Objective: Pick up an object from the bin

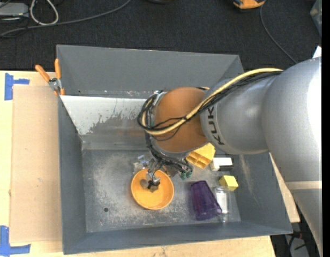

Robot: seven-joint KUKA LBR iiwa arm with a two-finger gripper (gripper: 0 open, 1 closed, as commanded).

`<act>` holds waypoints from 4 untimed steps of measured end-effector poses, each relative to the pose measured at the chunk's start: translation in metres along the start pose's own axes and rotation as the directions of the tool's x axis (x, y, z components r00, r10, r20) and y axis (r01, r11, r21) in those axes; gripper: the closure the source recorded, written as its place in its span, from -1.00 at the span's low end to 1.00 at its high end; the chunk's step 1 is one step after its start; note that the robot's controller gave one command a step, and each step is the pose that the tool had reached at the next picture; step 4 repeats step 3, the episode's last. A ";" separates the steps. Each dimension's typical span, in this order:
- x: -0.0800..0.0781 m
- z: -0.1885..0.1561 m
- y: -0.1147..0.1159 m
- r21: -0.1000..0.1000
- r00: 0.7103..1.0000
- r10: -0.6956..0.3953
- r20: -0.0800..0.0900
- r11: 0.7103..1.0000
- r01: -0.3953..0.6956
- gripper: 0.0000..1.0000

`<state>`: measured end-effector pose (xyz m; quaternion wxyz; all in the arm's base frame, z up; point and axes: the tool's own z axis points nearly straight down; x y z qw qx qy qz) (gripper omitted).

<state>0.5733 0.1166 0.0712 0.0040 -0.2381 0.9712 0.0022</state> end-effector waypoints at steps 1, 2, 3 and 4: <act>0.002 -0.044 0.002 -0.003 1.000 0.001 -0.009 1.000 -0.001 1.00; 0.000 -0.063 0.002 -0.002 1.000 0.004 -0.006 1.000 -0.004 1.00; 0.002 -0.088 0.003 -0.004 1.000 0.006 -0.012 1.000 -0.006 1.00; 0.002 -0.088 0.003 -0.004 1.000 0.006 -0.012 1.000 -0.006 1.00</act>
Offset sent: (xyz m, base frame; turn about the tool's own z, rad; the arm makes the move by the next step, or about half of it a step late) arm -0.0037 -0.0005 0.0598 0.0007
